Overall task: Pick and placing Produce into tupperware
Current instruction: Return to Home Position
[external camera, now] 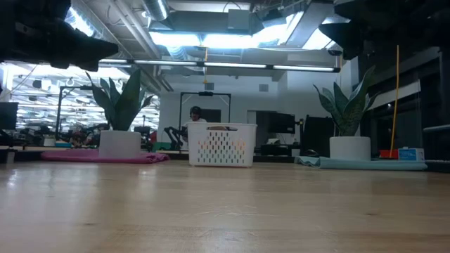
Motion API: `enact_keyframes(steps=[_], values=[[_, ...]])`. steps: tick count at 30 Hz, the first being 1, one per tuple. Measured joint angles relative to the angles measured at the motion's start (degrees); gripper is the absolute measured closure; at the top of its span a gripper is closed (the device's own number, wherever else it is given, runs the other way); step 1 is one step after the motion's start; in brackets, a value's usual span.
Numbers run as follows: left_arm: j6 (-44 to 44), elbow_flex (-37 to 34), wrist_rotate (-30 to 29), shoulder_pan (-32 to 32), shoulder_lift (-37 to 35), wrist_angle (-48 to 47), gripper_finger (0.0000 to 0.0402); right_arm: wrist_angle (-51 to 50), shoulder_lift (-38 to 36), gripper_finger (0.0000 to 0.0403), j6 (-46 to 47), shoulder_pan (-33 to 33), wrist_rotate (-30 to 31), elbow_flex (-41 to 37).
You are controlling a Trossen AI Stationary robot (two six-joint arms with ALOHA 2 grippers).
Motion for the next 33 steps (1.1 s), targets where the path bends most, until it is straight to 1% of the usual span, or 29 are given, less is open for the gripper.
enact_keyframes(steps=[3, 6, 12, 14, 19, 23, 25, 29, 33], values=[[-0.02, 0.02, 0.01, -0.09, -6.12, -7.48, 0.0395, -1.49, -1.83, 0.015, -1.12, 0.82, 0.27, -0.03], [-0.35, 0.02, 0.07, -0.09, -11.95, -12.96, 0.04, -2.33, -2.7, 0.015, -1.03, 1.55, 0.25, -0.03], [1.55, 0.02, 4.3, -0.02, -20.57, -21.01, 0.0396, -4.04, -2.68, 0.015, -2.69, 3.06, 0.25, -0.03], [1.53, 0.02, 4.51, 0.0, -22.78, -24.76, 0.04, -4.73, -2.68, 0.015, -2.67, 3.74, 0.23, -0.03], [4.32, 0.07, 5.8, 0.0, -24.89, -25.39, 0.0395, -4.93, -2.68, 0.015, -2.62, 5.66, 0.25, -0.03], [4.31, 0.07, 5.83, 0.0, -24.97, -25.41, 0.0399, -5.35, -2.57, 0.015, -2.32, 7.59, 0.27, -0.32], [4.23, 0.07, 5.83, 0.0, -24.95, -25.41, 0.04, -2.43, -2.68, 0.015, -2.29, 8.28, 0.89, -2.06], [4.13, 0.07, 5.81, 0.0, -24.95, -25.4, 0.0389, 5.3, -2.66, 0.015, -1.06, 9.15, 5.41, -7.89], [4.13, 0.07, 5.8, 0.0, -24.95, -25.41, 0.0375, 12.77, -3.78, 0.015, -3.48, 9.17, 5.99, -11.63]])
